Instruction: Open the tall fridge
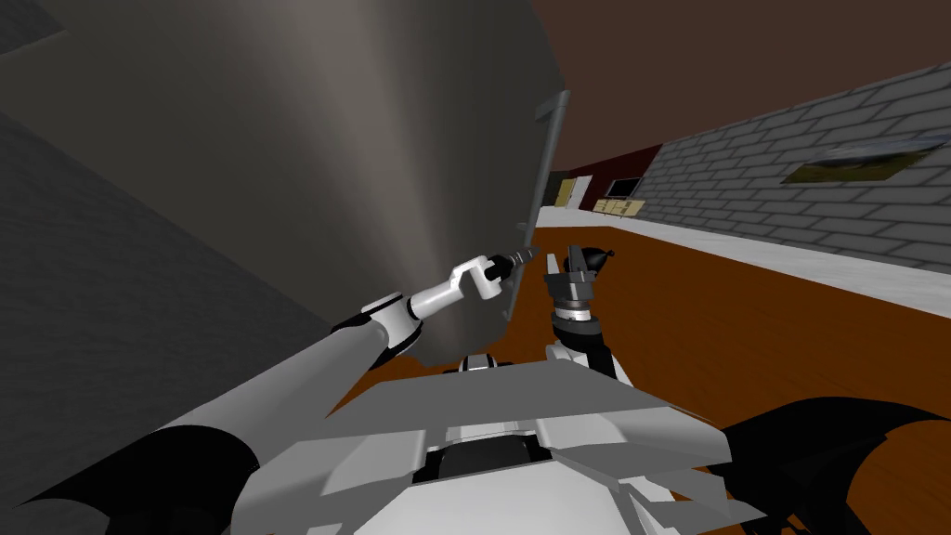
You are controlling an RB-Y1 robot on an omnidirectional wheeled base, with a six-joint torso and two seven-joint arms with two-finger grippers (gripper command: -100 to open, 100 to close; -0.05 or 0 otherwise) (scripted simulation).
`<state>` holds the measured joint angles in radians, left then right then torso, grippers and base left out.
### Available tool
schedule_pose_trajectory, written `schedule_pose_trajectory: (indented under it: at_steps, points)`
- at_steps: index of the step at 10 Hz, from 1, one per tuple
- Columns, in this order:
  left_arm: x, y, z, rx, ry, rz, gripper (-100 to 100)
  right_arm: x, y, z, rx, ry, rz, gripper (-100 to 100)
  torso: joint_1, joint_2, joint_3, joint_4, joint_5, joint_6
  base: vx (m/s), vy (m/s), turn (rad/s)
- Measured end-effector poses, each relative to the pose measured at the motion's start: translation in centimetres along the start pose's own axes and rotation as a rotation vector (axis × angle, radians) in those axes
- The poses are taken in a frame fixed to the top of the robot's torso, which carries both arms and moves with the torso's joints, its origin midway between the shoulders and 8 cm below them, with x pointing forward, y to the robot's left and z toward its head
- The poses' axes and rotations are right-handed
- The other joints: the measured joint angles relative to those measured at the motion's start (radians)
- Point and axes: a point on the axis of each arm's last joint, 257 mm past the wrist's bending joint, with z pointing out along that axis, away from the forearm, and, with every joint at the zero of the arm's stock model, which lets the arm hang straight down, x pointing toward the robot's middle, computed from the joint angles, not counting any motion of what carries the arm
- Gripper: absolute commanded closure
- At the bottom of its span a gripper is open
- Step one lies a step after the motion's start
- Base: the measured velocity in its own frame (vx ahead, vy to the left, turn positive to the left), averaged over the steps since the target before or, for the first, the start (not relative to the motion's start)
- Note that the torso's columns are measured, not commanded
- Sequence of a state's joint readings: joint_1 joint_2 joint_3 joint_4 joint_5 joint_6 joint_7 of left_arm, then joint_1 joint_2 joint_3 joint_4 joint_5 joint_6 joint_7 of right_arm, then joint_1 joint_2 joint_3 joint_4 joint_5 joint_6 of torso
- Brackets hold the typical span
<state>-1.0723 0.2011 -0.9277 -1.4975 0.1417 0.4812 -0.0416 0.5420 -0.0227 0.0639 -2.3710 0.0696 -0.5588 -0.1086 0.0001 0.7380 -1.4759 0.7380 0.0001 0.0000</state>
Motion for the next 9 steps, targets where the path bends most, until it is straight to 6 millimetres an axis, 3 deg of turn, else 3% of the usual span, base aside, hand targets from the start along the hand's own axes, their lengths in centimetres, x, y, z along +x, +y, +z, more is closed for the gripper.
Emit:
schedule_pose_trajectory:
  at_steps: [3,4,9]
  points:
    - [-1.2,-2.0,0.1,0.012,0.011,-0.001,-100,0.0,0.0,0.0,0.000,0.000,0.000,0,0.000,0.000,0.000,0.001,0.001,-0.001,-0.001,-0.003,0.031]
    - [-1.3,-2.0,0.0,0.011,0.011,-0.001,0,0.0,0.0,0.0,0.000,0.000,0.000,0,0.000,-0.001,-0.001,0.000,0.000,0.000,0.000,0.000,0.000]
    - [-1.3,-2.0,0.0,0.011,0.011,-0.001,0,0.0,0.0,0.0,0.000,0.000,0.000,0,0.000,0.000,0.000,0.000,0.000,0.000,0.000,0.000,0.000]
